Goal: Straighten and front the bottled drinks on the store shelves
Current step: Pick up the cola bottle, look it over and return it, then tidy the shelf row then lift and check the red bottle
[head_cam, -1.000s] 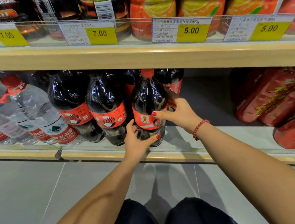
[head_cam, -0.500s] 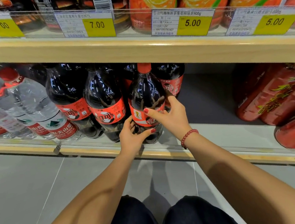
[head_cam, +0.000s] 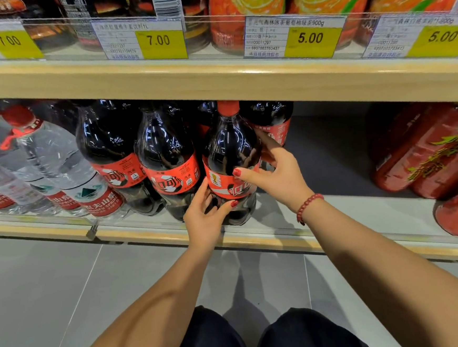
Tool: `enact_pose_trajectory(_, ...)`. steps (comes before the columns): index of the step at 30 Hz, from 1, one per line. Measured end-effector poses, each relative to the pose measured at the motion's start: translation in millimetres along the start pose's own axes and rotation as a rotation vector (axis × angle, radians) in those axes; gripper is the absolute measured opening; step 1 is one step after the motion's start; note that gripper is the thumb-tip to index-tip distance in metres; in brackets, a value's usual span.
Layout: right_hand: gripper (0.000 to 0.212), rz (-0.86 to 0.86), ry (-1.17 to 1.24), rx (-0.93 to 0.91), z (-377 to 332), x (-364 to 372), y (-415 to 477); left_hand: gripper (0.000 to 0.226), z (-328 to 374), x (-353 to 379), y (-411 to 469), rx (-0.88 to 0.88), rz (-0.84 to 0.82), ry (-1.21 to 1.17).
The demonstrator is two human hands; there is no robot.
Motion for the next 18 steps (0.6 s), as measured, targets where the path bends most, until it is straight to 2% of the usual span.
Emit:
enact_pose_trajectory(3, 0.055, 0.047, 0.035, 0.001, 4.8, 1.8, -4.0, 0.074, -2.5, -3.1, 2.4, 0.003, -0.004, 0.014)
enact_pose_trajectory(10, 0.056, 0.067, 0.012, 0.002, 12.1, 6.5, -10.6, 0.076, -7.7, -5.1, 4.3, -0.001, -0.014, 0.047)
enact_pose_trajectory(14, 0.068, 0.052, -0.201, 0.07, 16.2, 5.9, -10.2, 0.076, -5.5, -6.2, 6.6, 0.0, -0.046, 0.137)
enact_pose_trajectory(18, 0.072, -0.008, -0.604, 0.066, 19.3, -2.0, -11.2, 0.076, -7.3, -11.6, 6.1, 0.008, -0.092, 0.278)
Point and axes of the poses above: each hand's wrist, its own y-axis towards the middle knuckle, its own x-axis out of the palm, z = x × y, the point moved 9 cm from there along y, towards the middle knuckle, and after that the axes turned 9 degrees about -z, right-handed, at the moved point
